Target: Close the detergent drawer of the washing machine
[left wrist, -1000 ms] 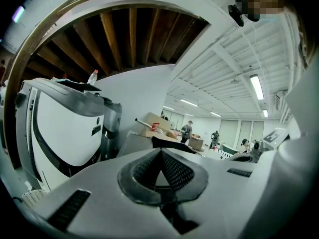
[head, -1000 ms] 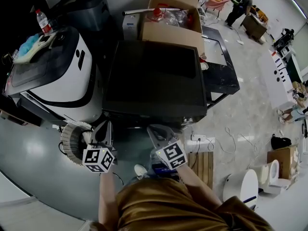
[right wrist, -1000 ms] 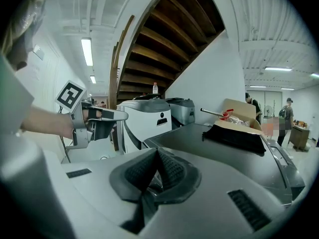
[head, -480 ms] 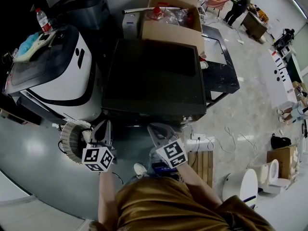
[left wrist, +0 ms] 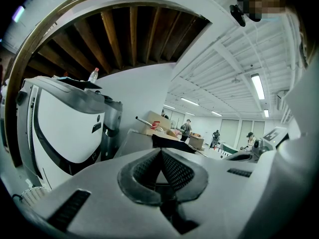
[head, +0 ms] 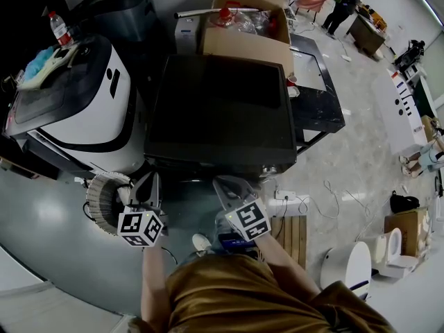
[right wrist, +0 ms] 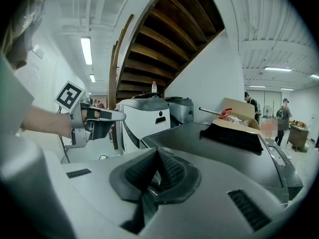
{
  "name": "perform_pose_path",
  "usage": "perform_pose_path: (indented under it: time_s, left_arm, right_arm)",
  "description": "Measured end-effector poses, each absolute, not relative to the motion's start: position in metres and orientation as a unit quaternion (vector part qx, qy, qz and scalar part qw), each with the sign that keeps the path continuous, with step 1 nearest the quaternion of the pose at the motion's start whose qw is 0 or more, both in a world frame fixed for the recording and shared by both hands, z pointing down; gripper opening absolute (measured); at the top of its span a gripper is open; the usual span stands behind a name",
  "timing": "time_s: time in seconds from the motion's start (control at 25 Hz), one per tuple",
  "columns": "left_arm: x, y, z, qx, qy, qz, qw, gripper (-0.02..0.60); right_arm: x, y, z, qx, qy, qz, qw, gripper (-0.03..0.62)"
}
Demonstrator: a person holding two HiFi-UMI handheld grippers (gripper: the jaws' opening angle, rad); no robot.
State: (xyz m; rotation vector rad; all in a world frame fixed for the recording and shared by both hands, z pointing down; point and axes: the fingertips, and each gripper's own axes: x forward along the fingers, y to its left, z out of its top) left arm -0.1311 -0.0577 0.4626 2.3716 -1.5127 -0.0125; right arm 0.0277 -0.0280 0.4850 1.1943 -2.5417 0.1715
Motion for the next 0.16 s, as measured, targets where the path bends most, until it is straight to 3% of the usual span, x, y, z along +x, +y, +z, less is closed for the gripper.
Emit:
perform_pose_path:
  time_s: [0.16]
  left_arm:
    - [-0.1293, -0.0603, 0.4639, 0.832, -0.530, -0.005, 0.164, 0.025]
  right_arm:
    - [0.0303, -0.0307, 0.4859, 0.420, -0.891, 0.060, 0.164, 0.012]
